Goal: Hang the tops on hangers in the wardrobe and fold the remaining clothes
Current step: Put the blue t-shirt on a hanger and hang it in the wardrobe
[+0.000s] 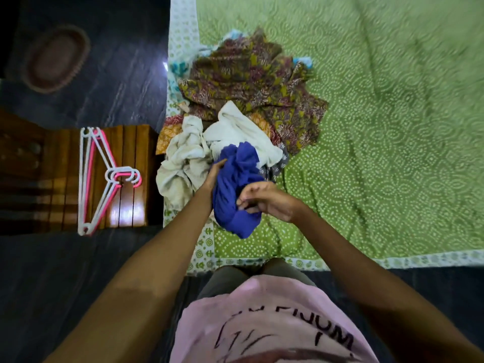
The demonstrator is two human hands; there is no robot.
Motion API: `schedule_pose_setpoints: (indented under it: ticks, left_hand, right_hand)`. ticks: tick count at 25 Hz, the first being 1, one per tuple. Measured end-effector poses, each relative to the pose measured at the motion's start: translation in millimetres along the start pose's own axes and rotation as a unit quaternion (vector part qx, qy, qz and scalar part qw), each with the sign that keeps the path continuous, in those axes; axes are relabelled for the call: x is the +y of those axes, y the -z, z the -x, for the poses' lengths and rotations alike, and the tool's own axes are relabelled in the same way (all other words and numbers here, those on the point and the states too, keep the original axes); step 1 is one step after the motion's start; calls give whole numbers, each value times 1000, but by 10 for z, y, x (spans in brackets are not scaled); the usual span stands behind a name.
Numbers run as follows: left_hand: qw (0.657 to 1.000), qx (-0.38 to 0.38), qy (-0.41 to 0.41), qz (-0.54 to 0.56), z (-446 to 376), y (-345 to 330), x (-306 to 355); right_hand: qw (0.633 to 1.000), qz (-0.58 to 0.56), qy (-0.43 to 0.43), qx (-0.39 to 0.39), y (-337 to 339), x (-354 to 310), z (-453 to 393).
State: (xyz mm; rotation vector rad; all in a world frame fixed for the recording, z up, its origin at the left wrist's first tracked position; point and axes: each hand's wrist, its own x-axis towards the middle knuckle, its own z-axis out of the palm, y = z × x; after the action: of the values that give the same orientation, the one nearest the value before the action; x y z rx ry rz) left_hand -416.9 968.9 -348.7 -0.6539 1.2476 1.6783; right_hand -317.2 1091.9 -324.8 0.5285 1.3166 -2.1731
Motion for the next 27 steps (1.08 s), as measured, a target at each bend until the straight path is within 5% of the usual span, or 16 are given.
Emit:
schedule_pose_setpoints:
  ticks: [3,8,15,19,22,27]
  left_hand:
    - [994,-45,-29,-96,254,-68,160]
    - [955,-150,-7,-256,606,-104,384]
    - [971,-212,-107,33,743,-172,406]
    - [968,-74,-186,150,792,-243,435]
    - [960,-39,-196,195,864,-192,521]
    - [968,-55,-197,146,987,-313,700]
  right_hand:
    - [970,-157,22,186,254,-149,21]
    - [985,-129,24,113,224,-702,10]
    - [997,28,69,-12,-179,-1167,23]
    - [979,144,141,38,-216,-1273,-14]
    - [974,101,177,95,-228,-1238,-82]
    - [979,188,82,23,-308,-1229,-68]
